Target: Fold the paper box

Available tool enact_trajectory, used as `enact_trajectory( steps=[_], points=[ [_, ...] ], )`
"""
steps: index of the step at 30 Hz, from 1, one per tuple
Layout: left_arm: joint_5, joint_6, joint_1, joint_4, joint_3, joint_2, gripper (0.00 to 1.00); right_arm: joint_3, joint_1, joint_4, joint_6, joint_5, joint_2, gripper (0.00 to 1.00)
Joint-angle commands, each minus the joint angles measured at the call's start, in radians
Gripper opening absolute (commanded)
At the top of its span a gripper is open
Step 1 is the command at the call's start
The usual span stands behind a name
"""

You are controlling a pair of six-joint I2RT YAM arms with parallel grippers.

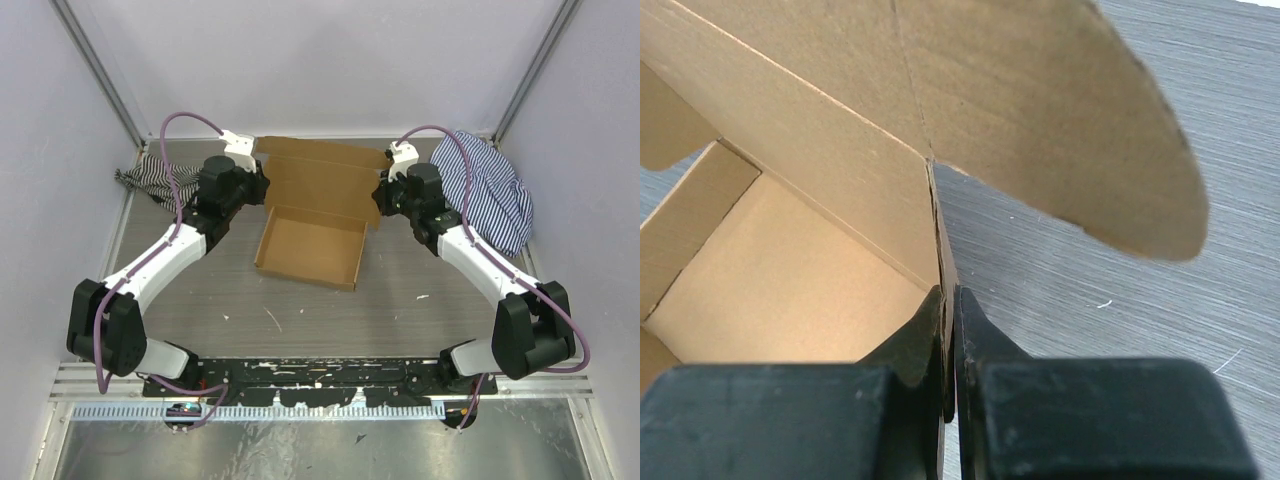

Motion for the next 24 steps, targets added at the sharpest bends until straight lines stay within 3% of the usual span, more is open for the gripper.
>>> enact_trajectory(
  steps=[1,8,24],
  points=[
    [0.033,-0.056,0.0,0.013,-0.006,-0.012,0.23,0.078,-0.002,0.038,0.025,0.037,0.006,0.01],
    [0.01,-0.113,-0.011,-0.019,-0.036,-0.068,0.1,0.077,0.008,0.058,0.051,0.125,0.023,0.01],
    [-0.08,-0.156,-0.112,-0.02,-0.147,-0.179,0.01,-0.003,0.13,0.097,0.112,0.281,-0.007,0.01]
  ],
)
